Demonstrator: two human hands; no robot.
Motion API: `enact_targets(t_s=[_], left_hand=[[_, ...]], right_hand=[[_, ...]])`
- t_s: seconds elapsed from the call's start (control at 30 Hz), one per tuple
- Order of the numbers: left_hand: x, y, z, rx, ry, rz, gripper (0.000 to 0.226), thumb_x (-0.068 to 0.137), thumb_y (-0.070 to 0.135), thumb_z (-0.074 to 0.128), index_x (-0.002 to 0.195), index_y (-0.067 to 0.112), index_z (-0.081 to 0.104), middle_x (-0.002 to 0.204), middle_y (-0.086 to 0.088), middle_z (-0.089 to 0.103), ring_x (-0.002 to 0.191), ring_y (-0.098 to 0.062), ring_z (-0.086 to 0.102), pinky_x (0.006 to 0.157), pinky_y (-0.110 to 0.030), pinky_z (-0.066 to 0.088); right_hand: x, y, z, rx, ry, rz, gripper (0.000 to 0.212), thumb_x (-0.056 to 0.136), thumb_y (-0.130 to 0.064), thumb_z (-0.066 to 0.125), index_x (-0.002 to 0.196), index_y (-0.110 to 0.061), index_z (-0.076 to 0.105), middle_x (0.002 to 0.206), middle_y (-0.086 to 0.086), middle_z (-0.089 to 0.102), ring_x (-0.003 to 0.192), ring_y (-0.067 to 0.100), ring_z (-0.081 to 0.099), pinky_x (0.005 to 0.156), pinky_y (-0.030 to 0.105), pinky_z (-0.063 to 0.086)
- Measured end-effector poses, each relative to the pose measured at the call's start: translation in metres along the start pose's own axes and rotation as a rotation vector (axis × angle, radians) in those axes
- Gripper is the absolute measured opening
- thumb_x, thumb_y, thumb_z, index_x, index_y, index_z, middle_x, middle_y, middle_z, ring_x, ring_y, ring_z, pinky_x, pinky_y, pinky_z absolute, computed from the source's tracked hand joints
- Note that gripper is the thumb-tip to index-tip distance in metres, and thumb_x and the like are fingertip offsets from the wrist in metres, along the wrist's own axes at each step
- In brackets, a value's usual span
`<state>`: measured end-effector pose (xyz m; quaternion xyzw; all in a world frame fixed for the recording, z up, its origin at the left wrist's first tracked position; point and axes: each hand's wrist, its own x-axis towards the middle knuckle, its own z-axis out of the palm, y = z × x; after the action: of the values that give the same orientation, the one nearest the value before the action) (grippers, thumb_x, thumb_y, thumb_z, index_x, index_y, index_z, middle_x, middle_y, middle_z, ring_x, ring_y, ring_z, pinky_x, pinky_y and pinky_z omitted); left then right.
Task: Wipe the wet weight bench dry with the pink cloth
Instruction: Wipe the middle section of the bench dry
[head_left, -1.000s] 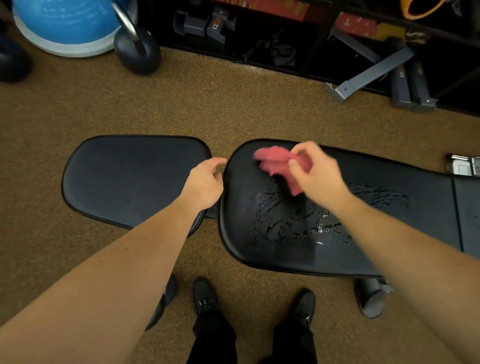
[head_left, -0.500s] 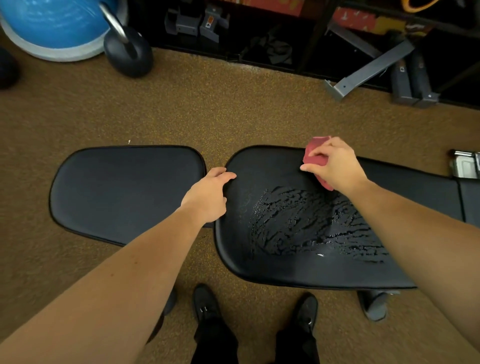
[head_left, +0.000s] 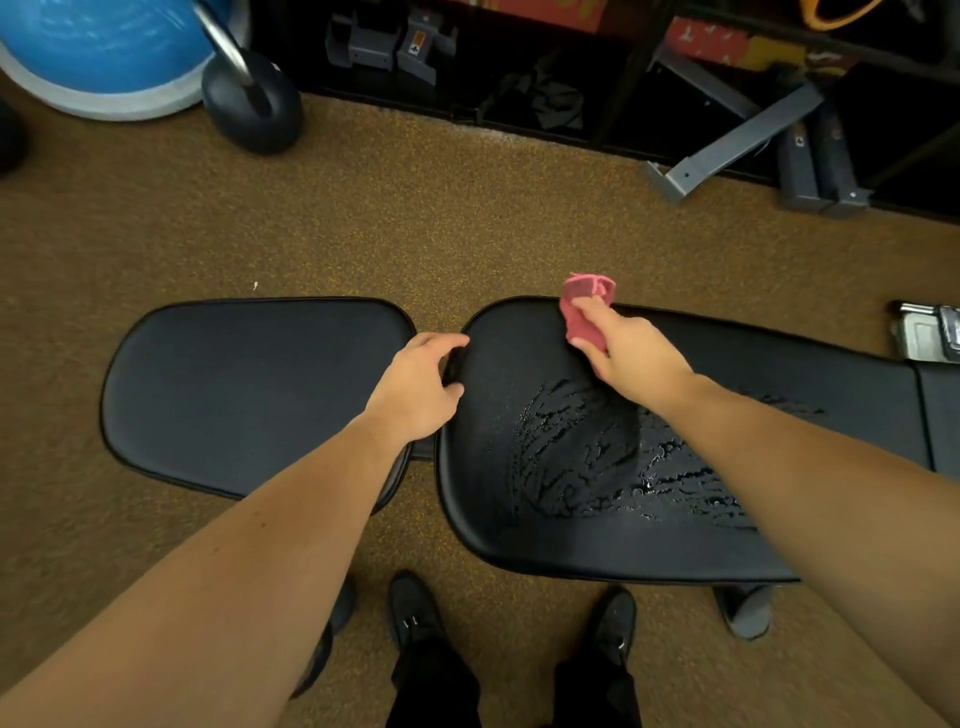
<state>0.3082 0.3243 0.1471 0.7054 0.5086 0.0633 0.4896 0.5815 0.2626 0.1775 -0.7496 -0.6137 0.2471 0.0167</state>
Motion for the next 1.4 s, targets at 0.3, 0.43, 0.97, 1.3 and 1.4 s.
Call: enact_targets(t_s=[0.3, 0.43, 0.97, 1.3, 1.4], left_hand=[[-0.011, -0.002, -0.020, -0.244, 0.205, -0.062, 0.045, 0.099, 0.009, 0.049, 0.142, 0.024, 0.054, 0.141, 0.005, 0.054, 0.120, -0.010, 0.059, 0.103, -0.032, 0.051], [-0.019, 0.001, -0.017, -0.186, 0.169, -0.045, 0.043, 0.100, 0.011, 0.049, 0.141, 0.024, 0.054, 0.144, 0.002, 0.053, 0.126, -0.013, 0.056, 0.104, -0.028, 0.047], [-0.048, 0.025, 0.040, 0.416, -0.115, -0.022, 0.056, 0.103, 0.016, 0.045, 0.156, 0.022, 0.031, 0.168, 0.007, 0.006, 0.144, -0.018, 0.038, 0.113, -0.037, 0.036], [-0.055, 0.051, 0.078, 0.433, 0.070, -0.163, 0.057, 0.102, 0.019, 0.044, 0.157, 0.022, 0.028, 0.166, 0.000, 0.014, 0.150, -0.025, 0.022, 0.117, -0.045, 0.033], [-0.058, 0.076, 0.101, 0.431, 0.161, -0.097, 0.053, 0.101, 0.019, 0.046, 0.153, 0.020, 0.036, 0.163, -0.003, 0.026, 0.146, -0.026, 0.031, 0.117, -0.044, 0.033]], right_hand=[[0.005, -0.061, 0.041, -0.036, -0.124, -0.303, 0.050, 0.106, -0.028, 0.049, 0.154, -0.019, 0.040, 0.163, 0.003, 0.032, 0.153, 0.024, 0.021, 0.123, 0.043, 0.024], [-0.013, -0.068, 0.059, -0.062, -0.142, -0.466, 0.049, 0.105, -0.022, 0.053, 0.151, -0.010, 0.044, 0.158, 0.010, 0.040, 0.152, 0.030, 0.026, 0.125, 0.042, 0.018], [-0.150, -0.047, 0.119, -0.113, -0.316, -0.865, 0.049, 0.107, -0.022, 0.046, 0.155, -0.021, 0.035, 0.162, -0.004, 0.025, 0.152, 0.012, 0.008, 0.122, 0.031, -0.010], [-0.230, 0.044, 0.058, 0.390, -0.105, -0.380, 0.034, 0.104, -0.047, 0.041, 0.118, -0.029, 0.066, 0.107, -0.012, 0.073, 0.093, 0.004, 0.069, 0.085, 0.024, 0.054], [-0.243, 0.083, 0.010, 0.632, 0.126, -0.077, 0.014, 0.094, -0.043, 0.060, 0.097, -0.032, 0.068, 0.083, -0.016, 0.072, 0.074, 0.000, 0.068, 0.060, 0.015, 0.052]])
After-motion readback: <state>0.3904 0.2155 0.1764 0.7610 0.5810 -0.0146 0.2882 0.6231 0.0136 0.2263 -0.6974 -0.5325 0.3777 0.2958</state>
